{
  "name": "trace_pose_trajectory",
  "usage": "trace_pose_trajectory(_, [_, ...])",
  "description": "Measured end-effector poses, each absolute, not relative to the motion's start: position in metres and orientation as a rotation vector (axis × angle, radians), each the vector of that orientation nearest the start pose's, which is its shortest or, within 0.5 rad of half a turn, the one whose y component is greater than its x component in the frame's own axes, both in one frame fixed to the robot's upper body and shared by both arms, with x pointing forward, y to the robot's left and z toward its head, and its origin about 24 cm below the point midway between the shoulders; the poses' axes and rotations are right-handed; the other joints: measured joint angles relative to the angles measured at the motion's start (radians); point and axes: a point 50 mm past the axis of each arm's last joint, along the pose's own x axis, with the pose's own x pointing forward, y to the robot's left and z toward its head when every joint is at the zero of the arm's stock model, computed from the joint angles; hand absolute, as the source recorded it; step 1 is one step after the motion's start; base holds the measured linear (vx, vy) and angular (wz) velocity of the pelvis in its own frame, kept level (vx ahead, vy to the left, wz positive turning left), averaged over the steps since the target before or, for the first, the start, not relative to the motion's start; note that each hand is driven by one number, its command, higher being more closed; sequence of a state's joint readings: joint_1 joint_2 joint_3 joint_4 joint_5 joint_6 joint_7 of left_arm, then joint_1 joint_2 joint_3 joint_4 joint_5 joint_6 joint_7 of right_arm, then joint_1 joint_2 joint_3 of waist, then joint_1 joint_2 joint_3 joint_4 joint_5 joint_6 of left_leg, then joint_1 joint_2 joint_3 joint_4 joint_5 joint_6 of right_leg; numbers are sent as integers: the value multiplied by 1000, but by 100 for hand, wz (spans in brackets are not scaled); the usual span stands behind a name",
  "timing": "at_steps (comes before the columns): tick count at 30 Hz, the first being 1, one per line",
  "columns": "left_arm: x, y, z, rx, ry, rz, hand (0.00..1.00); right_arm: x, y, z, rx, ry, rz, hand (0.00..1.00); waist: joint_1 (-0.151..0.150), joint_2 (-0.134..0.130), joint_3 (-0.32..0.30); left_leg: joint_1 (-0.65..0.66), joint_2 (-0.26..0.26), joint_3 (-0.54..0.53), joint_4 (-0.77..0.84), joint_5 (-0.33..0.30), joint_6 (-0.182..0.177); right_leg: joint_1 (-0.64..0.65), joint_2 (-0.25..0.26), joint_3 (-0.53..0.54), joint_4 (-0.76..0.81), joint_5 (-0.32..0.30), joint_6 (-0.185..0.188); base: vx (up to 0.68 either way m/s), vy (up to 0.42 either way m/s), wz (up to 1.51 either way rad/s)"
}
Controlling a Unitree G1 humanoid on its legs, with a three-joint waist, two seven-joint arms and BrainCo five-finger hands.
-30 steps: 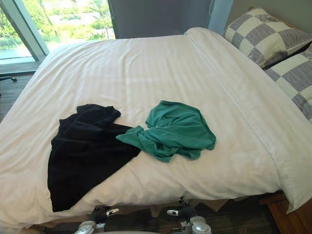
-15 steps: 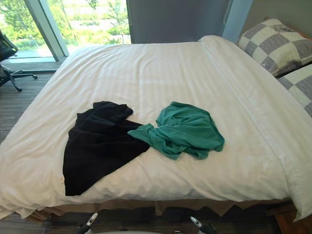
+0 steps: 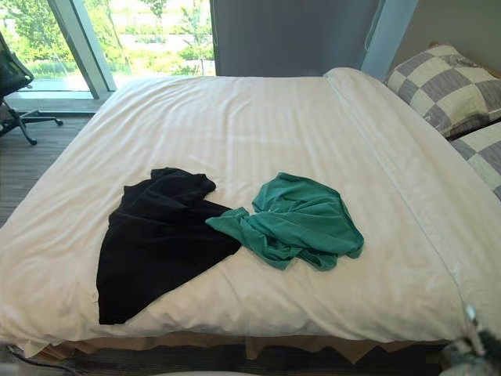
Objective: Tidy the bed and pick cloth on bed and put in laundry
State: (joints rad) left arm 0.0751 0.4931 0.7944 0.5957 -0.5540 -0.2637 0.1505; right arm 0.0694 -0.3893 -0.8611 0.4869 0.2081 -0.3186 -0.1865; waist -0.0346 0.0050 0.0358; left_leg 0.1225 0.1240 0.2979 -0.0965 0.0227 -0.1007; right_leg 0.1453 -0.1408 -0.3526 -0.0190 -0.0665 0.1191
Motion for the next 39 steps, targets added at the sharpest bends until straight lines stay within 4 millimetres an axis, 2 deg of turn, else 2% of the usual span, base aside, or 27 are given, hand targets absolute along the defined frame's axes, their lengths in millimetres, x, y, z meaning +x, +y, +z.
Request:
trace_pose_trajectory(1, [124, 441, 59, -42, -130, 1106, 0, 132, -418, 59, -199, -108, -1061, 0, 0, 1, -6, 0, 0, 6, 0, -1, -1, -4, 0, 7, 0, 0, 0, 14, 0, -13])
trace_pose_trajectory(2, [128, 441, 69, 0, -163, 1075, 0, 137, -414, 66, -227, -130, -1025, 0, 1, 1, -8, 0, 0, 13, 0, -1, -1, -8, 0, 13, 1, 0, 0, 10, 3, -23])
trace_pose_trajectory(4, [144, 432, 106, 153, -281, 946, 0, 164, -395, 89, -322, -189, -847, 0, 0, 4, -12, 1, 2, 39, 0, -4, 0, -31, 2, 44, 11, 0, 0, 0, 3, -36])
trace_pose_trajectory(5, [149, 429, 113, 184, -304, 912, 0, 171, -390, 92, -341, -195, -800, 0, -1, 6, -13, 2, 4, 47, 0, -5, -1, -37, 3, 55, 17, 0, 0, -6, 3, -42])
trace_pose_trajectory(7, [175, 408, 139, 284, -383, 740, 0, 196, -368, 100, -368, -209, -647, 0, -1, 7, -13, 6, 4, 67, 0, -7, 0, -57, 2, 86, 30, 0, -1, -23, 4, -35])
trace_pose_trajectory(8, [181, 402, 143, 300, -403, 697, 0, 203, -363, 101, -369, -210, -613, 0, -1, 7, -13, 8, 4, 74, 0, -7, 0, -61, 2, 94, 35, 0, -1, -30, 2, -28])
trace_pose_trajectory(10, [204, 376, 156, 340, -454, 532, 0, 222, -342, 101, -376, -200, -497, 0, -4, 9, -11, 19, 3, 82, 0, -10, 4, -66, 2, 114, 45, 0, -1, -20, 1, -23])
trace_pose_trajectory(13, [219, 354, 163, 372, -486, 399, 0, 231, -328, 100, -395, -188, -430, 0, -11, 12, -9, 28, 1, 90, 0, -12, 8, -69, 1, 131, 52, 0, -1, -16, 1, -15])
trace_pose_trajectory(17, [235, 325, 154, 463, -435, 285, 0, 244, -304, 95, -456, -158, -312, 0, -20, 32, 5, 36, -2, 106, 0, -20, 9, -71, 0, 154, 55, 2, 1, -42, 0, -13])
trace_pose_trajectory(21, [246, 314, 136, 534, -323, 244, 0, 252, -281, 89, -532, -135, -184, 0, -25, 37, 11, 35, 2, 125, 8, -20, 9, -87, 5, 179, 56, 6, 0, -9, -15, -15])
trace_pose_trajectory(23, [255, 315, 113, 537, -202, 240, 0, 255, -271, 85, -540, -125, -130, 0, -19, 42, 14, 34, 5, 132, 11, -22, 9, -92, 10, 192, 56, 9, -4, -9, -20, -20])
trace_pose_trajectory(25, [256, 323, 80, 570, -30, 279, 0, 257, -259, 79, -539, -112, -71, 0, -27, 40, 24, 26, 12, 137, 12, -22, 9, -107, 19, 205, 56, 14, -10, -15, -34, -15])
trace_pose_trajectory(27, [253, 331, 61, 571, 68, 323, 0, 258, -255, 79, -538, -111, -54, 0, -31, 33, 30, -1, 19, 145, 24, -23, 6, -140, 24, 219, 65, 16, -13, -30, -30, -21])
trace_pose_trajectory(28, [253, 337, 54, 569, 113, 367, 0, 259, -251, 86, -540, -139, -48, 0, -27, 27, 44, -28, 24, 161, 38, -24, 6, -180, 27, 239, 81, 18, -17, -56, -22, -30])
trace_pose_trajectory(30, [256, 347, 52, 583, 152, 436, 0, 262, -246, 97, -542, -193, -43, 0, -34, 21, 77, -84, 28, 166, 62, -24, 6, -245, 27, 255, 112, 20, -20, -103, -28, -21])
trace_pose_trajectory(35, [280, 353, 75, 584, 107, 594, 0, 278, -239, 126, -531, -315, -74, 0, -36, 18, 190, -194, 42, 185, 118, -18, 14, -374, 29, 287, 176, 28, -32, -83, -35, -13])
trace_pose_trajectory(37, [286, 353, 83, 584, 91, 646, 0, 277, -233, 140, -518, -377, -64, 0, -40, 21, 233, -215, 53, 188, 135, -18, 15, -401, 34, 290, 199, 24, -38, -30, -47, -3])
trace_pose_trajectory(39, [288, 354, 86, 581, 86, 677, 0, 274, -229, 149, -520, -424, -57, 0, -44, 23, 243, -234, 62, 197, 138, -16, 12, -425, 36, 292, 212, 20, -43, -10, -23, -1])
